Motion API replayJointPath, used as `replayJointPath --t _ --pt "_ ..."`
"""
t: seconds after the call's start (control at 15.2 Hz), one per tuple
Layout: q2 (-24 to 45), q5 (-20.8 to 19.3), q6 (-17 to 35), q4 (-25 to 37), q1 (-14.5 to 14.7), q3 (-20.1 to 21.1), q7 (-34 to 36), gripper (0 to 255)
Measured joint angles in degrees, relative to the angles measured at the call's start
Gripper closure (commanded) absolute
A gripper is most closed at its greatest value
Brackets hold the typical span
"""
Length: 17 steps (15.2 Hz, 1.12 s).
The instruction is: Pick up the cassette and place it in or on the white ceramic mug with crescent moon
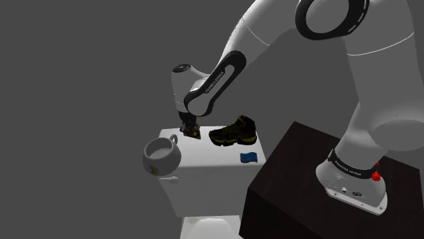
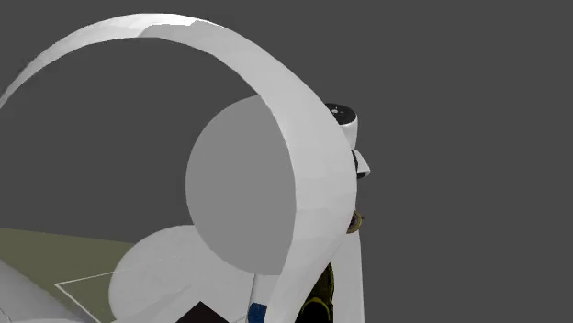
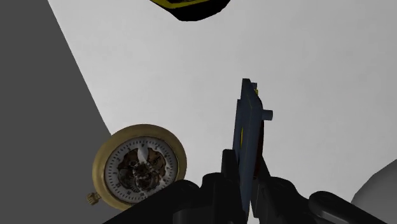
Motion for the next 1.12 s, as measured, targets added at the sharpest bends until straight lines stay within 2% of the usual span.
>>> replayJointPath --t 1.12 --pt "-9.25 2.49 -9.42 0.29 -1.15 1.65 -1.93 255"
